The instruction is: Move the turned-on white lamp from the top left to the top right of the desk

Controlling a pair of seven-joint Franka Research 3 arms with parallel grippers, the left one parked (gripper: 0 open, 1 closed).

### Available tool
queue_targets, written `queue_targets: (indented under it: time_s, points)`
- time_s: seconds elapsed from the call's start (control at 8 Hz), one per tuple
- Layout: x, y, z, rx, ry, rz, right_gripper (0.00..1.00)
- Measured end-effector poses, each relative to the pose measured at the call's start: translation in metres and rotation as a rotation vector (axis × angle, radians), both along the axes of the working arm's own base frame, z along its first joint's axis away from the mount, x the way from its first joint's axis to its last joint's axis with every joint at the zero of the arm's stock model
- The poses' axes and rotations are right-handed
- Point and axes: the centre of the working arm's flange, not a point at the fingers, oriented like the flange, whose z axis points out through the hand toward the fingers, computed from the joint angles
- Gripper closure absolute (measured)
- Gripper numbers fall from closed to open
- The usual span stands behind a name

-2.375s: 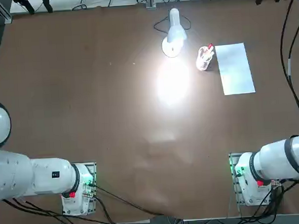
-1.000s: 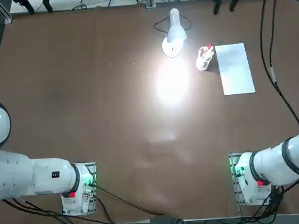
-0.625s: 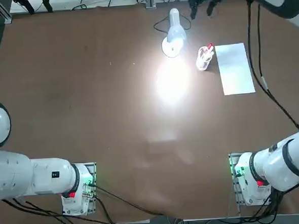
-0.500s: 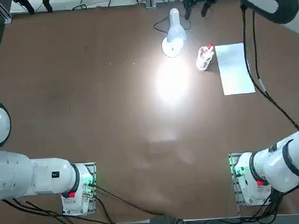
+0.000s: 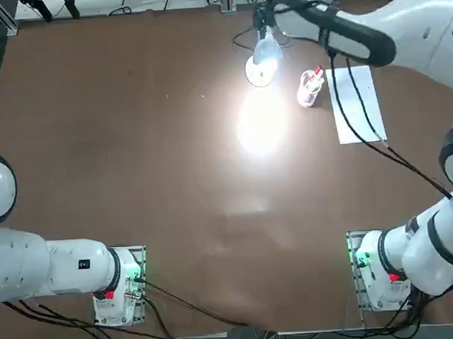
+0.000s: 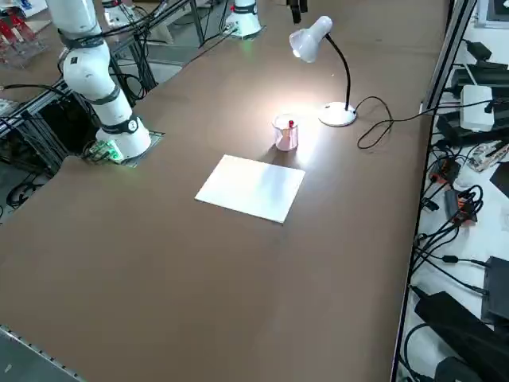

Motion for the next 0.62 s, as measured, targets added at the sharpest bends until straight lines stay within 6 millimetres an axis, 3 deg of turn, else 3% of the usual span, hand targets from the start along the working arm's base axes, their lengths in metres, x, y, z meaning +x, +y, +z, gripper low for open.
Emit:
queue_targets:
  time_s: [0.62]
  points:
    - [0.017,0.008,-0.019,-0.007,-0.091,0.010,0.00]
